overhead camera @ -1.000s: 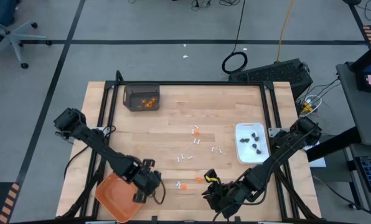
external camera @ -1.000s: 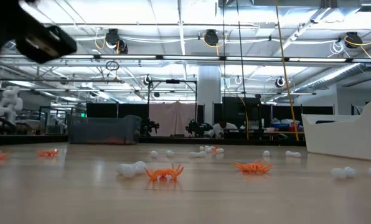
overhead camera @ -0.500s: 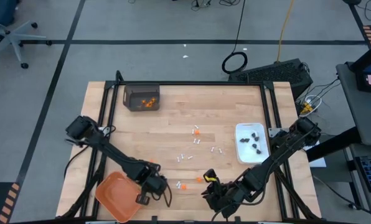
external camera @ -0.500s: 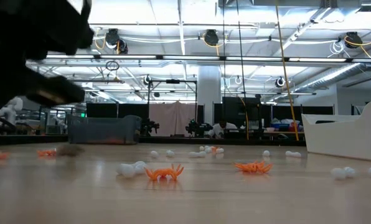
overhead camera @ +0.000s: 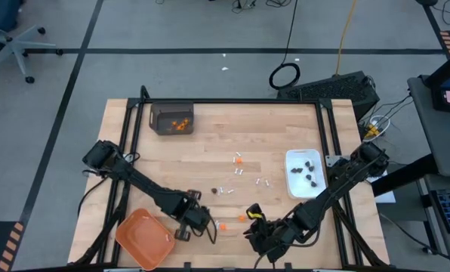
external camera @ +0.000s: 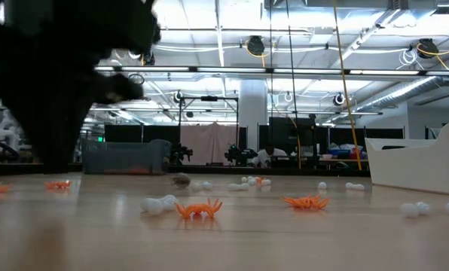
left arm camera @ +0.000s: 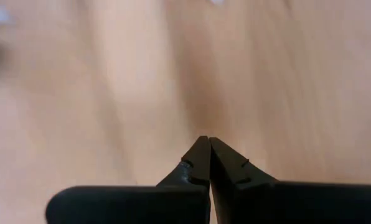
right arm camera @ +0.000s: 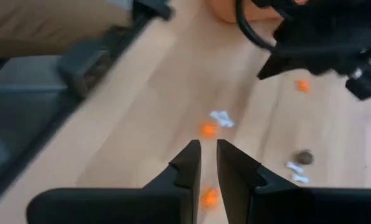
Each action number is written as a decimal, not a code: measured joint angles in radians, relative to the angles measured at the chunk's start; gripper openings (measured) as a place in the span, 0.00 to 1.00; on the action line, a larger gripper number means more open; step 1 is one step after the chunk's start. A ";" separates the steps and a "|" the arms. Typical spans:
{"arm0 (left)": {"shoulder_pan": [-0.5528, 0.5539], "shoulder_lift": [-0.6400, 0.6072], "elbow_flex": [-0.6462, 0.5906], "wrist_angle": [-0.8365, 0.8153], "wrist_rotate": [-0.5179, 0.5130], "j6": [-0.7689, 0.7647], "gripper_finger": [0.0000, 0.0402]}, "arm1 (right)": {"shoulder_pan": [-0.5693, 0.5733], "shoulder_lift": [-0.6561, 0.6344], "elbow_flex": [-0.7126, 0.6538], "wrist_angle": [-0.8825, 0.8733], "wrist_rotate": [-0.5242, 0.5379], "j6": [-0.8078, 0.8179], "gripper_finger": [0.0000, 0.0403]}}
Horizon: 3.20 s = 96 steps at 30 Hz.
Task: Sort Halloween decoration
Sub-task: Put the black skull toy into the orange bin
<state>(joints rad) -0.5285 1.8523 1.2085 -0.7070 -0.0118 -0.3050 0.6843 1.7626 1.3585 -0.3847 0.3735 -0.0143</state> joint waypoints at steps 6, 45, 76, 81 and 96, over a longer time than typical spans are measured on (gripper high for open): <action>-0.011 -0.039 0.029 0.013 -0.275 0.004 0.00 | -0.113 0.000 -0.145 0.209 0.069 -0.008 0.10; -0.133 -0.318 -0.268 0.462 -0.671 0.155 0.00 | -0.482 0.403 -0.231 0.902 -0.192 0.076 0.60; -0.133 -0.318 -0.268 0.464 -0.670 0.153 0.00 | -0.493 0.403 -0.231 0.832 -0.193 0.108 0.16; -0.133 -0.317 -0.268 0.464 -0.670 0.152 0.00 | -0.493 0.402 -0.232 0.832 -0.194 0.107 0.16; -0.133 -0.317 -0.268 0.457 -0.669 0.129 0.00 | -0.485 0.333 -0.237 0.780 -0.194 0.079 0.18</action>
<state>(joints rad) -0.6617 1.5352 0.9409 -0.2499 -0.6811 -0.1761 0.1997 2.0957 1.1217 0.3954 0.1791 0.0650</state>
